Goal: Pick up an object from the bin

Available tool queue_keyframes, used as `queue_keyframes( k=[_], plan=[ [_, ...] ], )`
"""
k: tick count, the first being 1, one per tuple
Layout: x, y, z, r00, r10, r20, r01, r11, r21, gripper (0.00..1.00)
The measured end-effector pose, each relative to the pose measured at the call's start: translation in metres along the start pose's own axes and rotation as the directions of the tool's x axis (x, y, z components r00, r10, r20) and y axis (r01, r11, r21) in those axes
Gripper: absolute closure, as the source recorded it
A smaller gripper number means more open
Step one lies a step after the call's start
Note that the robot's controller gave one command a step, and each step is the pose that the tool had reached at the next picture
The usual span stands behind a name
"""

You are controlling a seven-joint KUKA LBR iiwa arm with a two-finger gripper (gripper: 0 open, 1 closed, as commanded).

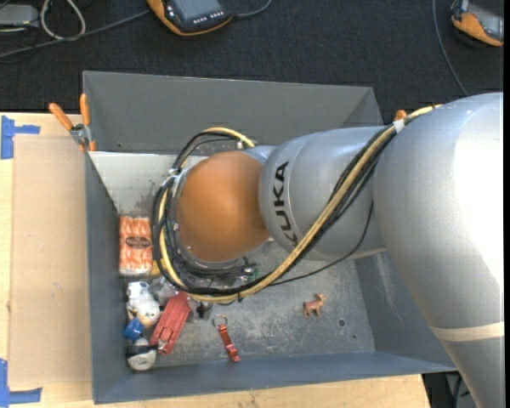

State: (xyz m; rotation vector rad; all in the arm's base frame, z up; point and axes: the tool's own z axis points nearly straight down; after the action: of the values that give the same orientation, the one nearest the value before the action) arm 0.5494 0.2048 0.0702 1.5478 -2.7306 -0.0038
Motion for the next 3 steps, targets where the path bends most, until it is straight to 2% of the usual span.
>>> queue_keyframes(
  k=[1,3],
  plan=[
    [0.0,0.0,0.0,1.0,0.002,0.0,-0.002,1.0,0.0,1.0],
    [0.001,0.003,-0.03,1.0,0.005,-0.002,-0.005,1.0,-0.005,1.0]
  ],
)
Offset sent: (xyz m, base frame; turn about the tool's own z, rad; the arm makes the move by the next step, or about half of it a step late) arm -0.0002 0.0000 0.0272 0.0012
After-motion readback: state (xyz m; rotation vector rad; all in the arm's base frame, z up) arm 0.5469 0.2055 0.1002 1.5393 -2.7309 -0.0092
